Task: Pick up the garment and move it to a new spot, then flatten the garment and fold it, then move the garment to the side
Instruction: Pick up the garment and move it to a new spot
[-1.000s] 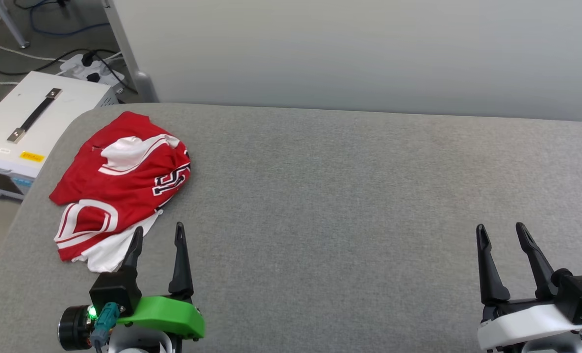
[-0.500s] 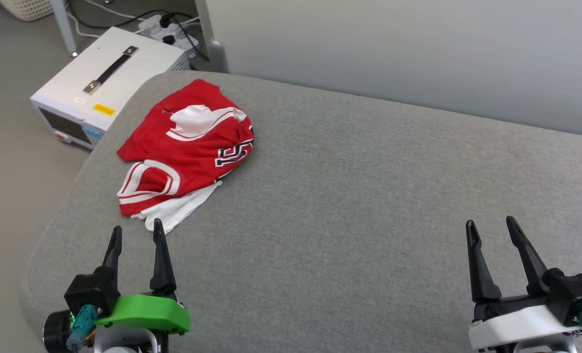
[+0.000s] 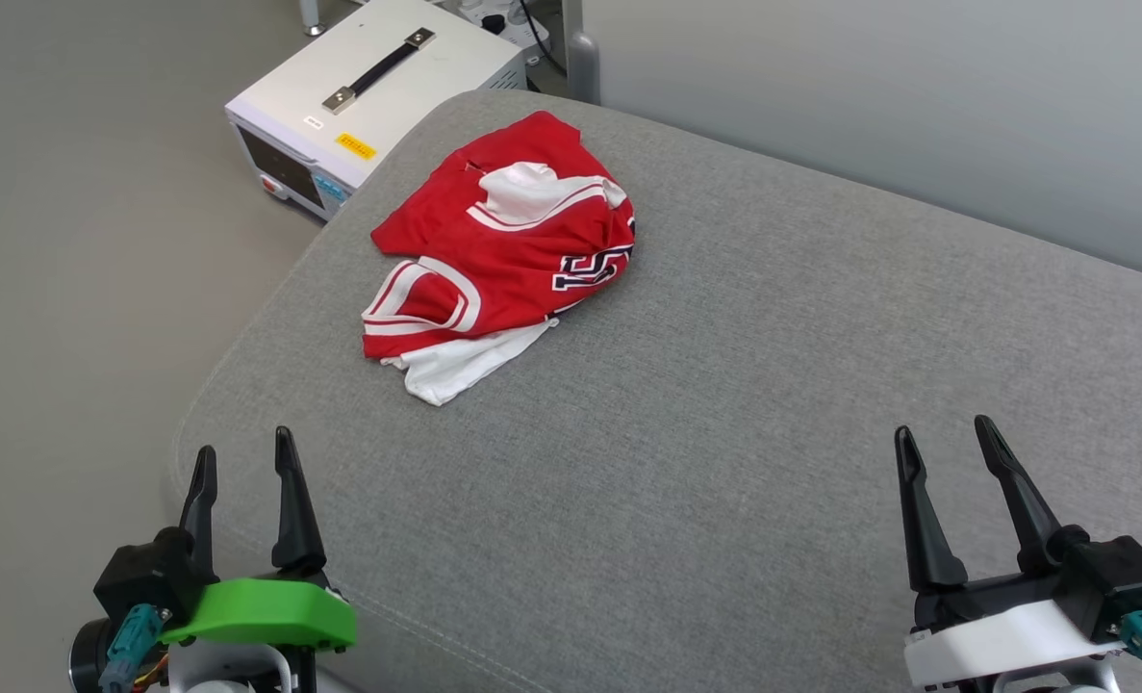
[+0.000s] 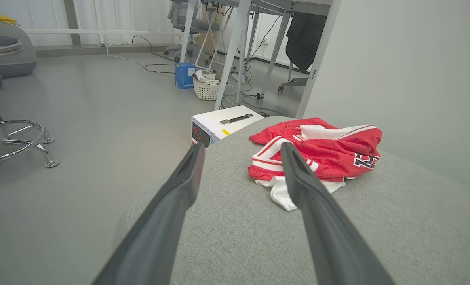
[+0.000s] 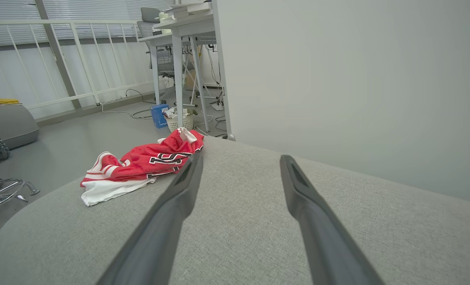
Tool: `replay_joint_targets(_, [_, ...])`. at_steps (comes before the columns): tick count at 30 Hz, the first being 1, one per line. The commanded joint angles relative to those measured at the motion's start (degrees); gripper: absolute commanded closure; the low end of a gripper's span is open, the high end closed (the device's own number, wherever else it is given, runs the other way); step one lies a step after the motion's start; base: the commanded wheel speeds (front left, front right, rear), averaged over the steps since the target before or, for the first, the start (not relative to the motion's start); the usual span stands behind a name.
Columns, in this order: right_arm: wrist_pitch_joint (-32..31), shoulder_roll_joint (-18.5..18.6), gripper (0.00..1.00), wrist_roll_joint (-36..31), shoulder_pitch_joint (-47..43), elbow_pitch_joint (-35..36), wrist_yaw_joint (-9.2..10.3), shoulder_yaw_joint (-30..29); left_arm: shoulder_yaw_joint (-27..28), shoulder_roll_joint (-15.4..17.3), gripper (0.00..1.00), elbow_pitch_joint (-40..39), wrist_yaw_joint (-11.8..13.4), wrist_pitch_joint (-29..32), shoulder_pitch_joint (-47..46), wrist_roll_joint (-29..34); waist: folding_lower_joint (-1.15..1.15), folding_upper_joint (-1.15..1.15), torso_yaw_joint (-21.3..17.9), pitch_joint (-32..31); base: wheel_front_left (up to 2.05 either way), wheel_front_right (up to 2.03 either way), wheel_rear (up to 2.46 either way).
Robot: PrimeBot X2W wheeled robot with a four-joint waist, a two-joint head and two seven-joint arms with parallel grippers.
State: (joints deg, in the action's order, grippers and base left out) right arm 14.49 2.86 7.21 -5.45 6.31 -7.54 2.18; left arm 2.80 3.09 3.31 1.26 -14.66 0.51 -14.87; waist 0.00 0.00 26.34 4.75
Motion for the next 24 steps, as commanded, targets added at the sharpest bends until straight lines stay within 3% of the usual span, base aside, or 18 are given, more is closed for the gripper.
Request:
replay_joint_targets(1, [0.5, 0.2, 0.00, -0.6, 0.9, 0.3, 0.05, 0.1, 0.2, -0.2, 0.00, 0.2, -0.2, -0.3, -1.0, -0.5, 0.00, 0.00, 1.2, 1.0, 0.00, 0.00, 0.00])
replay_joint_targets(5, [0.5, 0.5, 0.00, -0.6, 1.1, 0.5, 0.05, 0.4, 1.2, -0.2, 0.00, 0.8, -1.1, -0.3, -2.3, 0.1, 0.00, 0.00, 0.7, 1.6, 0.00, 0.00, 0.00])
replay_joint_targets(11, [0.5, 2.4, 0.00, -0.9, 2.7, 1.4, 0.05, 0.7, 2.9, 0.4, 0.00, 2.7, -5.5, -0.3, -10.8, 2.5, 0.00, 0.00, -1.3, 4.9, 0.00, 0.00, 0.00])
replay_joint_targets(18, [0.5, 5.6, 0.00, -1.1, 6.8, 3.2, 0.05, 0.6, 1.8, 5.9, 0.00, 10.2, -8.4, -0.1, -28.5, -0.1, 0.00, 0.00, -4.8, 11.1, 0.00, 0.00, 0.00])
replay_joint_targets(24, [0.5, 7.1, 0.00, -1.2, 9.4, 4.7, 0.05, 0.7, -4.7, 11.7, 0.00, 16.6, -8.7, 9.7, -43.2, -5.8, 0.00, 0.00, -7.6, 15.1, 0.00, 0.00, 0.00])
